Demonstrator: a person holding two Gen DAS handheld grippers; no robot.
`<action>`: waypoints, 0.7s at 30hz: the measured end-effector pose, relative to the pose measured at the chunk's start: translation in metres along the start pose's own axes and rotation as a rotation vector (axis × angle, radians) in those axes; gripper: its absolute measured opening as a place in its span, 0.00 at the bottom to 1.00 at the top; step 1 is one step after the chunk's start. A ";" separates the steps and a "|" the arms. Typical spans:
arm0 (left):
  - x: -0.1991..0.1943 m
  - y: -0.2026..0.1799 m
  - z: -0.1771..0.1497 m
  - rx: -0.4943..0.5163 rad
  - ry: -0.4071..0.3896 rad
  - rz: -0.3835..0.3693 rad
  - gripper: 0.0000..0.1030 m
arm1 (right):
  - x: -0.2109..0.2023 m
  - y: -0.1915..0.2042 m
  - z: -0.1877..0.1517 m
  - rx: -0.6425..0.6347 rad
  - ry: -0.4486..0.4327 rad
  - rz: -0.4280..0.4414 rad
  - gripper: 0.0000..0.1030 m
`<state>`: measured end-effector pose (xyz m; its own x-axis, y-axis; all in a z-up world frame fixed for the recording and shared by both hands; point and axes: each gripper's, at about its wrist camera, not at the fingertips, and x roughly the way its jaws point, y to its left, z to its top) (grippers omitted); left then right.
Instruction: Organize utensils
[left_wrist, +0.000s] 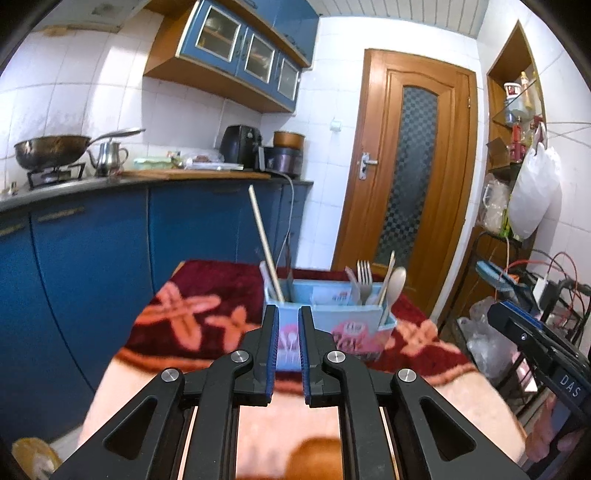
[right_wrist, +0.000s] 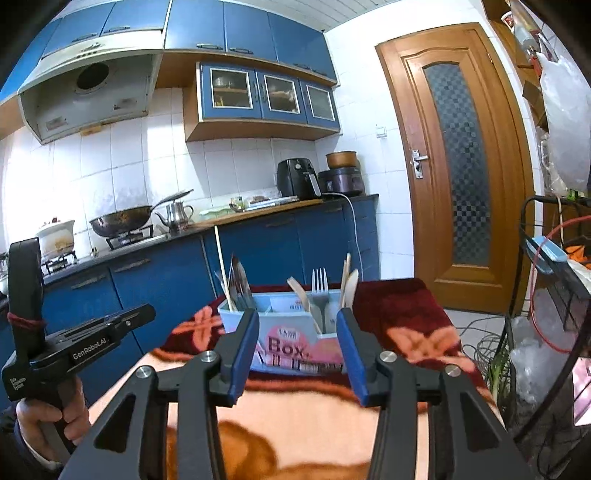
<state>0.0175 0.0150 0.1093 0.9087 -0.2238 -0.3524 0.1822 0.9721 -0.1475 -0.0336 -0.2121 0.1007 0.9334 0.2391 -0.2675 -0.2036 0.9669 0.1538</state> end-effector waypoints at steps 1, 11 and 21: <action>-0.001 0.001 -0.004 0.001 0.006 0.007 0.10 | -0.002 0.000 -0.002 0.000 0.001 0.000 0.46; 0.003 0.002 -0.056 0.036 -0.017 0.122 0.50 | 0.000 -0.005 -0.046 -0.003 0.008 0.001 0.67; 0.013 0.000 -0.093 0.034 0.026 0.174 0.63 | 0.011 -0.013 -0.084 -0.018 0.004 -0.058 0.84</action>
<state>-0.0051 0.0059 0.0190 0.9177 -0.0530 -0.3937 0.0357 0.9981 -0.0512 -0.0456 -0.2149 0.0158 0.9426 0.1831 -0.2791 -0.1548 0.9806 0.1206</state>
